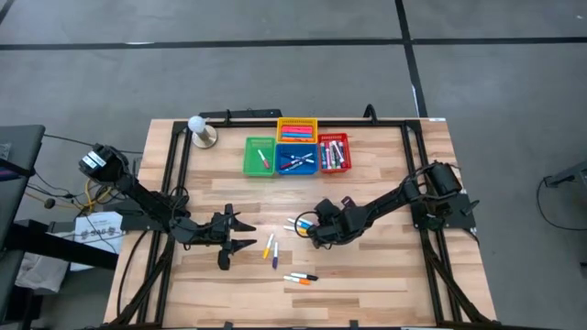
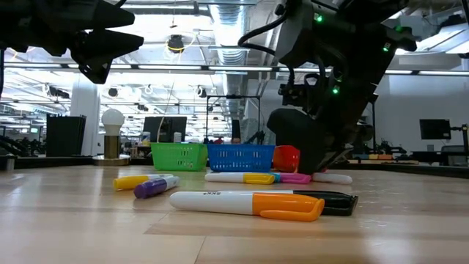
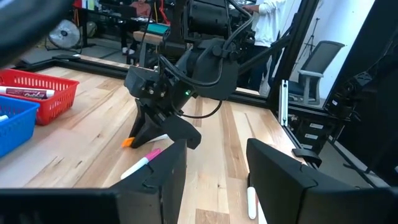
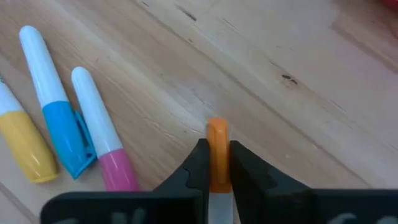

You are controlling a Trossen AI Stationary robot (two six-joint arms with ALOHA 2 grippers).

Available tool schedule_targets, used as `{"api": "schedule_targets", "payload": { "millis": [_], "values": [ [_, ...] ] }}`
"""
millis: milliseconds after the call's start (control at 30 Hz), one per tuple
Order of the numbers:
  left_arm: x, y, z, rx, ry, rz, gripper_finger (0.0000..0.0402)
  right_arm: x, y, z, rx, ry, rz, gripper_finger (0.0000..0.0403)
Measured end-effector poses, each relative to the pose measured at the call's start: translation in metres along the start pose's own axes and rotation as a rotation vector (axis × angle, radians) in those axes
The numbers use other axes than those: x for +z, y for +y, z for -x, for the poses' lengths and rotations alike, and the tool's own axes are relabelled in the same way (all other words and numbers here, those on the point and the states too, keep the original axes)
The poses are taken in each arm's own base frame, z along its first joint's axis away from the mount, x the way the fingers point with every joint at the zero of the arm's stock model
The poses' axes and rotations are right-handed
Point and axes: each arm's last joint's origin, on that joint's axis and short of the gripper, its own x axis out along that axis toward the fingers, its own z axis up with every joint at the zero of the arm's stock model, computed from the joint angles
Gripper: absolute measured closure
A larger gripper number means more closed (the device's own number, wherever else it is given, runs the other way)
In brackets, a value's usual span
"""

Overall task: Pick & Place Markers
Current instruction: Put the top small orange highlighter pen into the green bin

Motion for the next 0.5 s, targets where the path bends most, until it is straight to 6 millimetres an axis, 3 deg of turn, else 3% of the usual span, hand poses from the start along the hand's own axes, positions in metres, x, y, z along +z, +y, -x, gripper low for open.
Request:
{"api": "schedule_targets", "payload": {
  "millis": [200, 367, 500],
  "values": [
    [0.000, 0.000, 0.000, 0.000, 0.000, 0.000, 0.0234, 0.007, -0.004, 0.010, -0.050, -0.008, 0.049, 0.0364],
    [-0.001, 0.000, 0.000, 0.001, 0.004, -0.003, 0.0234, 0.029, -0.003, 0.024, -0.028, -0.067, 0.086, 0.0376],
    [-0.002, 0.001, -0.001, 0.006, 0.009, -0.010, 0.0234, 0.058, 0.004, 0.037, 0.026, -0.124, 0.119, 0.0363]
  ]
}}
